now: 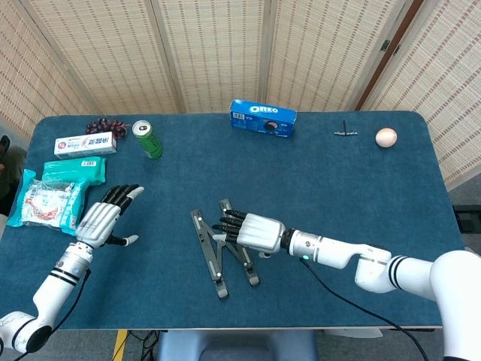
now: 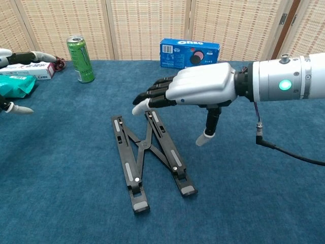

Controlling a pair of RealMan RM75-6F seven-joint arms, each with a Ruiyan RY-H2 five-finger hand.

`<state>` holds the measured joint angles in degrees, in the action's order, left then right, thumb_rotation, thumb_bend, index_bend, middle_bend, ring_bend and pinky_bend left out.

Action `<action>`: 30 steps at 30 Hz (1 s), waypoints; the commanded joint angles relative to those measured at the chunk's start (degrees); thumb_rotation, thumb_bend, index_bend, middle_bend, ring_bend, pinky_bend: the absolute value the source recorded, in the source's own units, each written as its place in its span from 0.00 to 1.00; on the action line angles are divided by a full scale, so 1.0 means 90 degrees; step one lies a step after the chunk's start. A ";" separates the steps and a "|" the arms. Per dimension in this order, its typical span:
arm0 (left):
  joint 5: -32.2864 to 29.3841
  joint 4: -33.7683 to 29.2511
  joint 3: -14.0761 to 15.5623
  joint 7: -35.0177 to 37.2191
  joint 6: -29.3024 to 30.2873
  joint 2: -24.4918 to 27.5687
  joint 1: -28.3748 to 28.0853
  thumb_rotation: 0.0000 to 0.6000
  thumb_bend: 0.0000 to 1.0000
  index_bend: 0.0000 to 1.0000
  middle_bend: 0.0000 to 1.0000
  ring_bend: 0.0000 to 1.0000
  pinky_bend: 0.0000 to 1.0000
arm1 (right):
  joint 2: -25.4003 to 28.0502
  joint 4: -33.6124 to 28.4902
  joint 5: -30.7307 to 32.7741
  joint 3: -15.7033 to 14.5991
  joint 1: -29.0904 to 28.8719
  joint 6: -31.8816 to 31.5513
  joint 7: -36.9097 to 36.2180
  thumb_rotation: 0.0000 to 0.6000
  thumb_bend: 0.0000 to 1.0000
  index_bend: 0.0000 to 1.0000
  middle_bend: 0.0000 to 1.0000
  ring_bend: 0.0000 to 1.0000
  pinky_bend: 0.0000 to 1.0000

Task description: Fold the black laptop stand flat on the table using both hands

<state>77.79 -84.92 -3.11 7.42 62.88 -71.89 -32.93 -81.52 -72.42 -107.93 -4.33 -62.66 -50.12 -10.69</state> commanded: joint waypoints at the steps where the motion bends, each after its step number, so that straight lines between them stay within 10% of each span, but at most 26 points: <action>1: -0.0033 -0.0029 -0.0016 0.0024 0.0041 0.0034 0.0071 1.00 0.15 0.00 0.06 0.00 0.03 | -0.0205 0.0321 -0.0277 -0.0149 -0.0172 -0.0020 0.0060 1.00 0.00 0.00 0.00 0.00 0.05; 30: 0.0085 0.0184 -0.0170 0.0729 0.0001 0.0126 0.0408 1.00 0.15 0.00 0.04 0.00 0.03 | -0.1511 0.1975 -0.0825 -0.0727 -0.0778 -0.0187 0.0109 1.00 0.00 0.00 0.00 0.00 0.05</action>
<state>78.52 -83.29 -4.62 13.94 62.92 -70.73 -29.29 -95.01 -54.76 -115.41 -10.85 -69.55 -51.86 -9.76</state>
